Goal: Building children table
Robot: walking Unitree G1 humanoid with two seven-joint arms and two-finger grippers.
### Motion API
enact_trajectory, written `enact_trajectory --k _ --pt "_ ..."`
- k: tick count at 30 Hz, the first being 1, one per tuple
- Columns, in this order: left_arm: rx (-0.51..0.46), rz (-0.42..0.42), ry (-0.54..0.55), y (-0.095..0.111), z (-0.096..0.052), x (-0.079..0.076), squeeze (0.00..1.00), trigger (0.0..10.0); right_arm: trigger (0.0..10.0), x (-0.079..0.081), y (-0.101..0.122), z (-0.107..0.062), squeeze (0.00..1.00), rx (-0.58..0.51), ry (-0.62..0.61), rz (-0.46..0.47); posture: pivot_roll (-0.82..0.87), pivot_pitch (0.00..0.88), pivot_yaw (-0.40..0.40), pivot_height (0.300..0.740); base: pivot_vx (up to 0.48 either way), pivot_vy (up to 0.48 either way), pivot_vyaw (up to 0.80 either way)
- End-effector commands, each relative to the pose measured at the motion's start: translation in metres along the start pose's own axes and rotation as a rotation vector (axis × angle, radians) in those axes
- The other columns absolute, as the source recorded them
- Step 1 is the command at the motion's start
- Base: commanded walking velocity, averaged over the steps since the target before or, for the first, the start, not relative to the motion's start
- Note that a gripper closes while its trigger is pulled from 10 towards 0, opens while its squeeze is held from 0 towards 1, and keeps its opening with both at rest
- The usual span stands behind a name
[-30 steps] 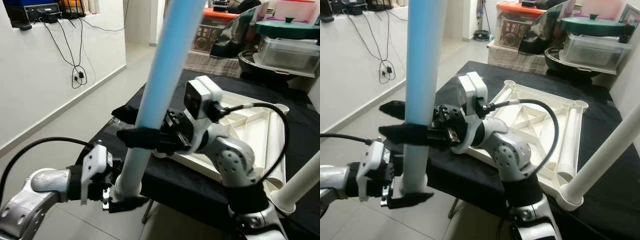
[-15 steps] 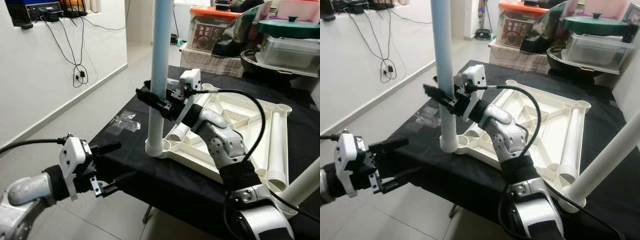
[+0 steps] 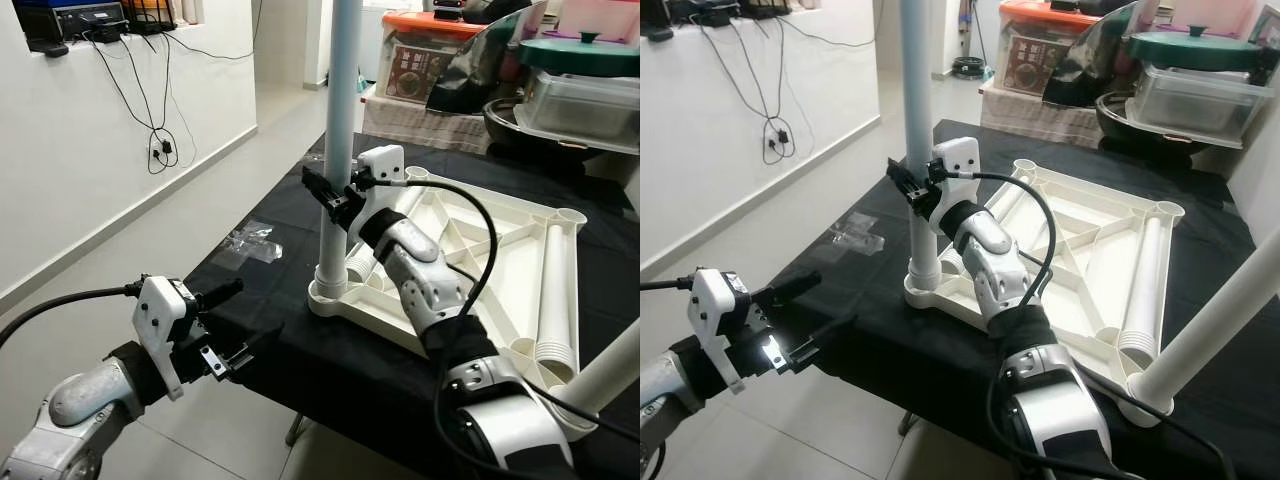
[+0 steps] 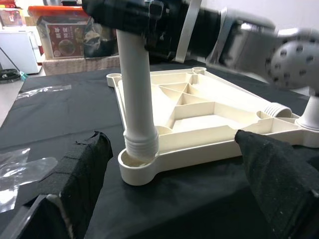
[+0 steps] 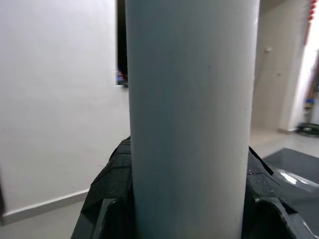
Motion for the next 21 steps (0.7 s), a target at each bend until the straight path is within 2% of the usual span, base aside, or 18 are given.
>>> enact_trajectory --k 1,5,14,17,21 --pt "0.008 0.001 0.003 -0.001 0.001 -0.001 0.00 10.0 0.0 -0.003 -0.001 -0.002 0.00 -0.009 -0.031 -0.009 0.11 0.000 -0.072 0.740 0.000 0.000 0.00" --pt "0.003 -0.003 0.015 -0.002 0.004 0.000 0.00 10.0 0.0 0.002 -0.015 -0.006 0.00 0.004 -0.064 -0.013 0.11 0.000 -0.070 0.740 0.000 0.000 0.00" --pt "0.007 -0.002 0.031 -0.004 0.004 0.001 0.00 10.0 0.0 0.008 -0.025 -0.010 0.00 -0.007 -0.103 0.008 0.11 0.000 -0.071 0.740 0.000 0.000 0.00" --pt "0.009 -0.003 0.038 -0.005 0.005 0.002 0.00 10.0 0.0 0.022 -0.033 -0.015 0.00 0.011 -0.017 0.018 0.11 0.000 -0.070 0.740 0.000 0.000 0.00" --pt "0.011 -0.003 0.041 -0.006 0.005 0.002 0.00 10.0 0.0 0.027 -0.036 -0.016 0.00 0.018 0.042 0.033 0.11 0.000 -0.069 0.740 0.000 0.000 0.00"
Point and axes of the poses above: a point about 5 cm out from each wrist's last joint towards the gripper, its own z axis pointing out of the wrist towards the gripper, its own y axis along the axis of the wrist's last joint, x = y × z, the point moved 3 cm from there along z, pointing out of the wrist towards the gripper, and after that the axes turned 5 degrees about -z, right-handed, at the moved point
